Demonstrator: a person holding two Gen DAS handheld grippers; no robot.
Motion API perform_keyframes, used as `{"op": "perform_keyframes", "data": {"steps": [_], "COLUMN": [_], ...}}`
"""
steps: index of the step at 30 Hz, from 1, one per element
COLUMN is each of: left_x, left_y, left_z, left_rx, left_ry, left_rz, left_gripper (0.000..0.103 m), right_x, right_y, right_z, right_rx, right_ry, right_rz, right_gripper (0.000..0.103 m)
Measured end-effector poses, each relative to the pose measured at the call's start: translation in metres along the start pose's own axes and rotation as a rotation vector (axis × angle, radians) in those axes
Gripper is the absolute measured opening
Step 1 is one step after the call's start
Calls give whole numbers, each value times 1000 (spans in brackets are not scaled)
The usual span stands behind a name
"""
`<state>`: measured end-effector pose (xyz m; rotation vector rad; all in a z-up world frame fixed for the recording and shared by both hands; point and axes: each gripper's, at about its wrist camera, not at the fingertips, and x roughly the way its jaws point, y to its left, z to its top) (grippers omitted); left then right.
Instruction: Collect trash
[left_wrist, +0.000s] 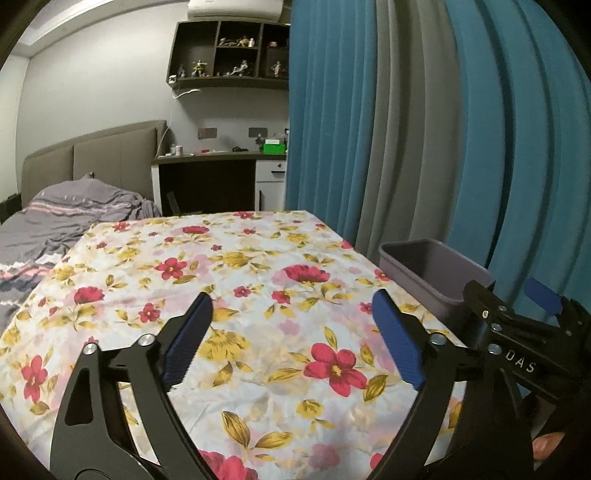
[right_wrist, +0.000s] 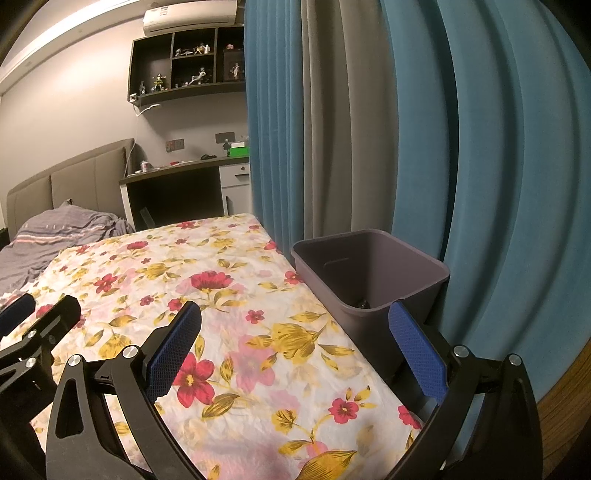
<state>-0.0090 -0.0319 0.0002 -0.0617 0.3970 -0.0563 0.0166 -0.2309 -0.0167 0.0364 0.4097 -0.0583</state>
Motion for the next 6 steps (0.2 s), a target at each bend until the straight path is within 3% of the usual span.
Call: {"op": "perform_keyframes", "data": {"steps": [6], "left_x": [7], "left_y": [-2], "left_z": [0], "left_rx": [0], "left_ry": [32], "left_rz": [-6], "left_gripper": [91], "right_x": [0], "right_y": [-1], "right_z": [-1], "right_rx": [1], "right_ry": [-2], "right_rz": [-4], "right_gripper": [97]}}
